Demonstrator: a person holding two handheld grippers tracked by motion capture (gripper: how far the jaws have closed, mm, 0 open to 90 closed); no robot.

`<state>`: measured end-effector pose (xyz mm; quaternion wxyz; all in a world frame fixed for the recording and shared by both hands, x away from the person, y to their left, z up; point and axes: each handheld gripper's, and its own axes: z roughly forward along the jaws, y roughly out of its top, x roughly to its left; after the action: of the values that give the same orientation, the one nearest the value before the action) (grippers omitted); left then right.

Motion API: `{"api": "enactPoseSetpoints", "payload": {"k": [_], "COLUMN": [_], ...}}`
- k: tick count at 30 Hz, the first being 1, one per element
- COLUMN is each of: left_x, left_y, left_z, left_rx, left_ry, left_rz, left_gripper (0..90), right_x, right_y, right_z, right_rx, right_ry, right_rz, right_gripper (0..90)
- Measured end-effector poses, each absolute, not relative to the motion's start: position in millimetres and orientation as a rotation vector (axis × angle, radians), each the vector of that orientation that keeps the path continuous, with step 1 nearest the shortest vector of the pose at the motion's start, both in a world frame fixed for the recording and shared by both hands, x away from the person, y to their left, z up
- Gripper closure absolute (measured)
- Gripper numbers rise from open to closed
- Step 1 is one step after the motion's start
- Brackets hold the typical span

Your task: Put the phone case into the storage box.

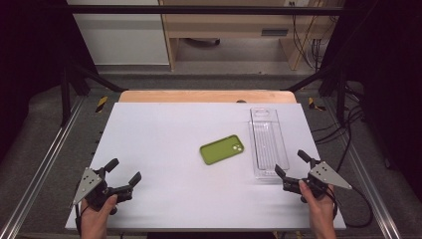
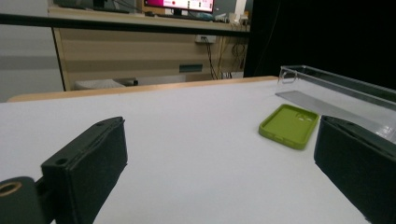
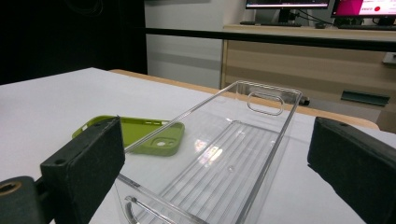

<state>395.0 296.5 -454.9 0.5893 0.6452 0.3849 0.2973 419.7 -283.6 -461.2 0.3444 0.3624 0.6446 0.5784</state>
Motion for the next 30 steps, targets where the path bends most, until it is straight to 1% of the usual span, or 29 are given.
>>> {"api": "enactPoseSetpoints", "payload": {"k": [8,12,14,18,19,21,24,30], "left_x": [407.0,428.3,442.7,466.9,466.9,480.7,491.6,507.8], "left_y": [269.2,243.7,229.7,199.5,199.5,177.0,158.9,133.8], "left_z": [-460.1,-451.7,-447.8,-442.1,-442.1,-439.8,-440.8,-440.9], "left_rx": [1.647,1.728,1.751,1.797,1.797,1.860,1.900,1.960], "left_ry": [0.906,0.879,0.895,0.865,0.865,0.823,0.813,0.787], "left_rz": [0.632,0.579,0.502,0.447,0.447,0.446,0.415,0.394], "left_gripper": [2.5,2.5,2.8,3.2,3.2,3.2,3.5,3.6], "right_x": [418.5,415.9,413.5,411.9,411.9,412.4,412.7,412.3], "right_y": [-284.0,-282.1,-280.9,-281.0,-281.4,-281.9,-280.7,-281.4], "right_z": [-464.3,-462.9,-462.0,-461.7,-461.7,-461.8,-462.2,-462.9], "right_rx": [0.965,0.962,0.963,0.962,0.969,0.975,0.990,0.987], "right_ry": [1.678,1.675,1.675,1.673,1.669,1.662,1.667,1.670], "right_rz": [1.490,1.496,1.484,1.479,1.478,1.486,1.487,1.486], "right_gripper": [3.9,3.3,2.9,2.9,2.8,2.8,2.8,2.7]}}
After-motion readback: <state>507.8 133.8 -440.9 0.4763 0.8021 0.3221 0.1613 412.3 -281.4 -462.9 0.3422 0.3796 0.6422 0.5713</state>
